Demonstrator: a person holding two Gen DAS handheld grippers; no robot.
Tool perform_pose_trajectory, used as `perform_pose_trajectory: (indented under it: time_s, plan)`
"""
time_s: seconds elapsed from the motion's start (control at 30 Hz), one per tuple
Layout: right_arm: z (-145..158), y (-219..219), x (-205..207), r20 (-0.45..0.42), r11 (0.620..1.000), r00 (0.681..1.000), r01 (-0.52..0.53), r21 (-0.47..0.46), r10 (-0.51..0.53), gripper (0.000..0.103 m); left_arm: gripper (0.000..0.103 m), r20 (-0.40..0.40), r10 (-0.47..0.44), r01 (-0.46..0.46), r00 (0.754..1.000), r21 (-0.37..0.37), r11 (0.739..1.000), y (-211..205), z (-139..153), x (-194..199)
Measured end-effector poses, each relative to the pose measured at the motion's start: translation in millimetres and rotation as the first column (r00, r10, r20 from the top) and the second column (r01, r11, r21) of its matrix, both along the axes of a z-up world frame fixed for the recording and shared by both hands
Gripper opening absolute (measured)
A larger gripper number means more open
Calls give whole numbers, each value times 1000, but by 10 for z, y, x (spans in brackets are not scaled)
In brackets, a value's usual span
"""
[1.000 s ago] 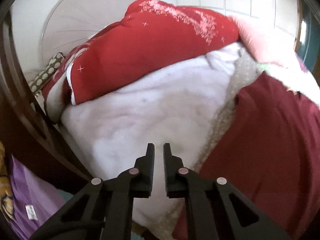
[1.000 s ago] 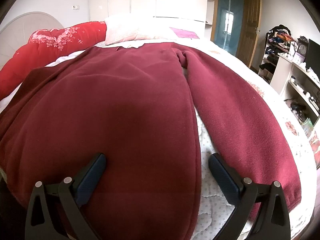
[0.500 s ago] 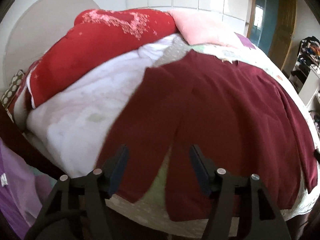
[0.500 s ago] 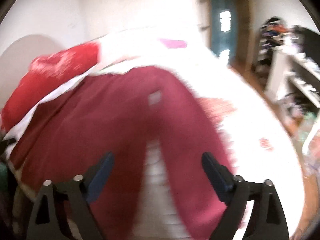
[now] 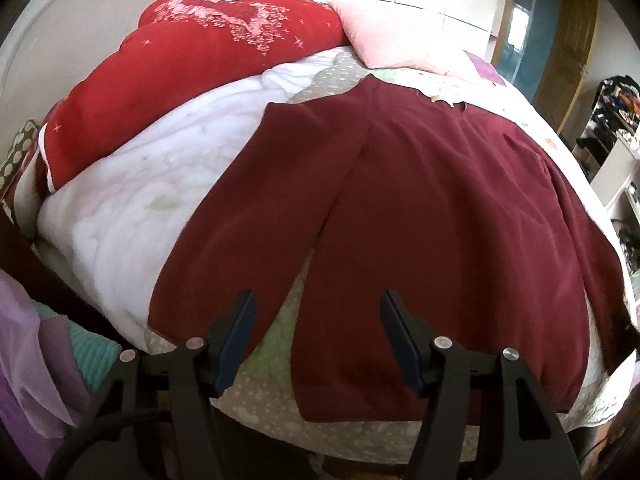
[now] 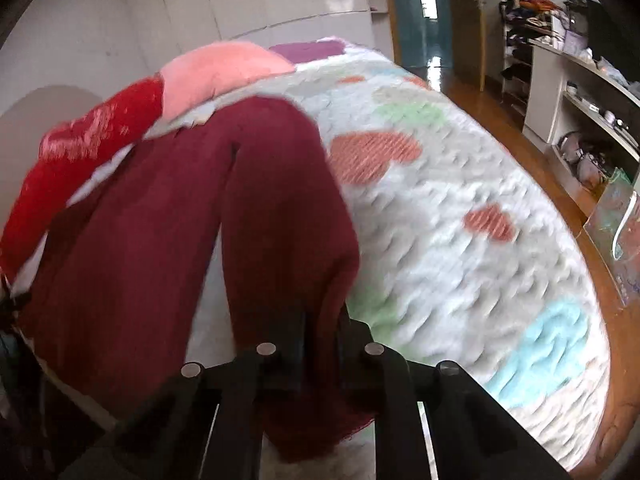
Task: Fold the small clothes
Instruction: 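Position both grippers over the hem of the maroon sweater, then grasp a sweater sleeve with the right gripper and fold it across the body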
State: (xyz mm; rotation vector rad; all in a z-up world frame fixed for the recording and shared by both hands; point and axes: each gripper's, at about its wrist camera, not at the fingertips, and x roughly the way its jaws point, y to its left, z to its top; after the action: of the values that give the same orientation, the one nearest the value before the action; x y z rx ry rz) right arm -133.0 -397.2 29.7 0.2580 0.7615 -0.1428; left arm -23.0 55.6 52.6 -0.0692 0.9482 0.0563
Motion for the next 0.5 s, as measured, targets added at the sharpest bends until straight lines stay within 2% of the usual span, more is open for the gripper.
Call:
perform_pose_trajectory:
  time_s: [0.07, 0.13, 0.2, 0.23, 0.27, 0.3, 0.33, 0.37, 0.43, 0.5]
  plan:
    - [66, -193, -24, 9, 992, 996, 94, -78, -94, 12, 63, 1, 16, -16, 1000, -5, 1000, 49, 11, -15]
    - [112, -476, 21, 2, 955, 968, 248, -165, -252, 13, 63, 0, 33, -33, 999, -14, 999, 121, 14, -14]
    - [126, -653, 21, -7, 920, 938, 339, -198, -347, 24, 64, -8, 54, -54, 999, -27, 998, 209, -5, -10]
    - [148, -699, -51, -6, 913, 928, 366, -180, -373, 29, 65, -16, 65, -66, 998, -35, 997, 262, -30, -3]
    - [184, -685, -133, 14, 917, 926, 375, -139, -377, 41, 65, -24, 73, -74, 997, -39, 997, 296, -57, 4]
    - [206, -652, -176, 26, 924, 931, 364, -112, -364, 52, 65, -31, 77, -78, 997, -41, 996, 333, -83, 13]
    - [230, -552, -190, 37, 940, 943, 332, -81, -331, 70, 65, -43, 82, -84, 996, -48, 995, 355, -118, 29]
    - [246, -401, -201, 54, 959, 960, 277, -51, -274, 74, 65, -60, 83, -86, 995, -64, 994, 384, -166, 49]
    - [222, -77, -104, 35, 989, 988, 151, 3, -151, 74, 65, -88, 71, -81, 994, -106, 991, 411, -247, 85]
    - [61, 274, 43, -5, 993, 1000, -13, 120, 14, 74, 68, -98, 53, -65, 994, -130, 989, 407, -316, 102]
